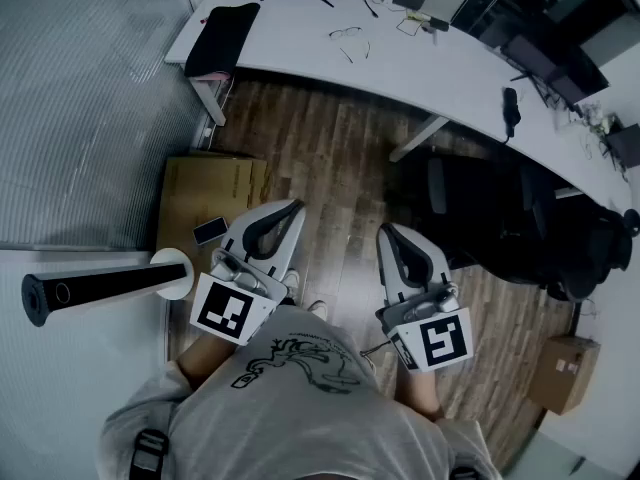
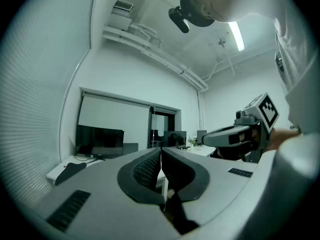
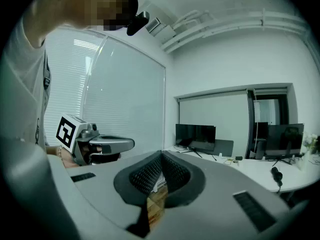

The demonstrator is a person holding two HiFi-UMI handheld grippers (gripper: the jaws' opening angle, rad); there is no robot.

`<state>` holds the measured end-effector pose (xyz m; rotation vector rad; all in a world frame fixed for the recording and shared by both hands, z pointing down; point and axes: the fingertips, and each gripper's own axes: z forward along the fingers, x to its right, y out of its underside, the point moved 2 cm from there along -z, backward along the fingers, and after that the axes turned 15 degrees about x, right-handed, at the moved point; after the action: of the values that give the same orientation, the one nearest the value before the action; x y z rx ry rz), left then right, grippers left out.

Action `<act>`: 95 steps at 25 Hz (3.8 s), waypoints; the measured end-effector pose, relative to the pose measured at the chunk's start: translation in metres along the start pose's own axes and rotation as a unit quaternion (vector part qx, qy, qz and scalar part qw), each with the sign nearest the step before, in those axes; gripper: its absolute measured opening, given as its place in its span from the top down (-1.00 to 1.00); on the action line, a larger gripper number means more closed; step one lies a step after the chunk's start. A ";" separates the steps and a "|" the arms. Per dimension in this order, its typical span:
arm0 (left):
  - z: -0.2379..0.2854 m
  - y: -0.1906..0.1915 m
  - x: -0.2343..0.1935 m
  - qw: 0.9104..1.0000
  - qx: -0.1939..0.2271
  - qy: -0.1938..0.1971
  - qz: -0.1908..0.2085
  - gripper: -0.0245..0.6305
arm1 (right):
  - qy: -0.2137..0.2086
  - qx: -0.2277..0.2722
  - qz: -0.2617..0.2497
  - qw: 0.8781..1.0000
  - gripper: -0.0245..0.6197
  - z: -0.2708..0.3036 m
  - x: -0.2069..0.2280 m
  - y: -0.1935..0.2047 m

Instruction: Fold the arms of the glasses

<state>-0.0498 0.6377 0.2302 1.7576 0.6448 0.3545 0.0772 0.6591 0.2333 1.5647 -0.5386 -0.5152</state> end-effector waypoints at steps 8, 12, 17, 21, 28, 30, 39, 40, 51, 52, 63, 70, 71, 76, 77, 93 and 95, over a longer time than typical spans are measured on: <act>-0.025 -0.012 -0.007 1.000 0.003 0.021 0.001 0.86 | 0.014 0.018 0.002 1.000 0.89 0.008 -0.022 -0.007; -0.033 -0.010 -0.021 1.000 -0.004 0.031 -0.004 0.86 | 0.021 0.025 0.003 0.999 0.89 0.021 -0.032 -0.003; -0.031 -0.011 -0.037 0.999 -0.007 0.034 -0.006 0.86 | 0.025 0.019 0.001 1.000 0.90 0.037 -0.034 0.001; -0.022 -0.005 -0.047 0.999 -0.011 0.037 -0.006 0.85 | 0.025 0.019 0.002 1.000 0.90 0.048 -0.028 0.004; 0.009 0.010 -0.055 0.999 -0.012 0.045 0.002 0.86 | 0.023 0.024 -0.002 0.999 0.90 0.066 0.003 0.009; 0.021 0.013 -0.058 0.999 -0.011 0.044 0.000 0.86 | 0.022 0.027 -0.002 0.999 0.90 0.072 0.015 0.010; 0.098 0.028 -0.069 0.999 -0.016 0.051 0.007 0.86 | 0.023 0.033 -0.003 0.999 0.90 0.102 0.090 0.006; 0.107 0.029 -0.070 0.999 -0.015 0.051 0.007 0.86 | 0.023 0.034 -0.003 0.999 0.90 0.106 0.098 0.005; 0.199 0.051 -0.085 0.999 -0.023 0.042 0.004 0.86 | 0.014 0.034 -0.003 0.999 0.90 0.143 0.187 0.005; 0.207 0.053 -0.085 0.999 -0.024 0.043 0.005 0.86 | 0.013 0.034 -0.003 0.999 0.90 0.146 0.194 0.005; 0.286 0.084 -0.083 0.998 -0.044 0.038 0.012 0.86 | 0.014 0.029 -0.001 0.999 0.90 0.164 0.276 0.013; 0.308 0.107 -0.081 0.997 -0.066 0.036 0.012 0.86 | 0.011 0.024 0.002 1.000 0.90 0.167 0.305 0.024; 0.308 0.110 -0.081 0.997 -0.073 0.036 0.013 0.86 | 0.010 0.023 0.004 1.000 0.90 0.167 0.307 0.026; 0.318 0.115 -0.086 0.997 -0.072 0.035 0.013 0.86 | 0.002 0.023 0.002 1.000 0.90 0.176 0.315 0.029; 0.320 0.117 -0.089 0.996 -0.077 0.035 0.015 0.86 | 0.002 0.023 0.001 1.000 0.90 0.179 0.317 0.029; 0.389 0.136 -0.176 0.997 -0.074 0.022 0.019 0.86 | -0.001 0.015 -0.003 1.000 0.90 0.275 0.363 0.041; 0.399 0.138 -0.189 0.997 -0.074 0.021 0.018 0.86 | 0.002 0.013 -0.003 1.000 0.90 0.290 0.370 0.042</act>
<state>0.0498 0.1873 0.2663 1.6254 0.6016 0.4542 0.1873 0.2005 0.2562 1.5925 -0.5400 -0.5104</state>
